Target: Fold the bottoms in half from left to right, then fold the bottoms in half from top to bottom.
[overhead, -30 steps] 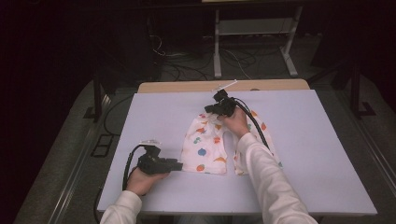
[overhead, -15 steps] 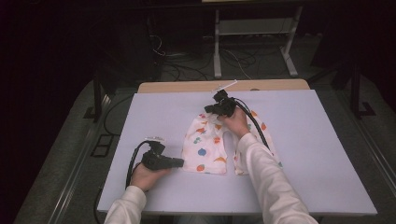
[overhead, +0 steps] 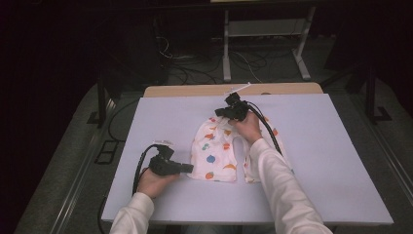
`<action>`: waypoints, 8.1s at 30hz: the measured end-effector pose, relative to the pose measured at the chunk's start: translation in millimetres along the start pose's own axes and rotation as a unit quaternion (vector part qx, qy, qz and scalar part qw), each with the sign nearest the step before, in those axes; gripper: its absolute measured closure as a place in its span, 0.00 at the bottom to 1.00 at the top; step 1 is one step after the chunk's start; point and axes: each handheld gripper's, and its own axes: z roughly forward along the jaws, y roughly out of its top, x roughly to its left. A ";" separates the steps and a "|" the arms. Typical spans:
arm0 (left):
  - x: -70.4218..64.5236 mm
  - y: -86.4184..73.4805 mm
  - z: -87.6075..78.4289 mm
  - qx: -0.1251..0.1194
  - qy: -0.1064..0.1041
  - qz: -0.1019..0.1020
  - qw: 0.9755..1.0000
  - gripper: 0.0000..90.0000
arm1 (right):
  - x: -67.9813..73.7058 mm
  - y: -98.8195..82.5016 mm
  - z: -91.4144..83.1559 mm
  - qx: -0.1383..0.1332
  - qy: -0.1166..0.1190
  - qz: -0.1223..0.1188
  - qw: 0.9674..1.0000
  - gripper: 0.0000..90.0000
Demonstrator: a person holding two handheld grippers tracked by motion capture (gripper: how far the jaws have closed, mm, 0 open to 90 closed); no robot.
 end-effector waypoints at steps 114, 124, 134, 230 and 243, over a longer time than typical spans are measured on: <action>-136.5 100.7 162.6 0.045 -0.122 0.112 0.985 0.99 | -93.1 -40.7 -91.9 -0.015 -0.027 0.036 0.999 0.99; -142.4 107.0 182.9 0.048 -0.129 0.106 0.985 0.99 | -95.9 -42.4 -93.9 -0.007 -0.030 0.032 0.999 0.98; -149.5 116.2 201.5 0.057 -0.122 0.112 0.984 0.99 | -99.3 -45.3 -94.6 -0.002 -0.031 0.030 0.999 0.98; -89.8 142.7 115.5 -0.071 0.009 0.190 0.979 0.00 | -85.5 -73.6 -153.2 -0.056 -0.042 0.097 0.993 0.00; -57.2 162.3 113.8 -0.082 0.028 0.152 0.985 0.00 | -95.1 -82.9 -145.9 -0.043 -0.037 0.118 0.991 0.00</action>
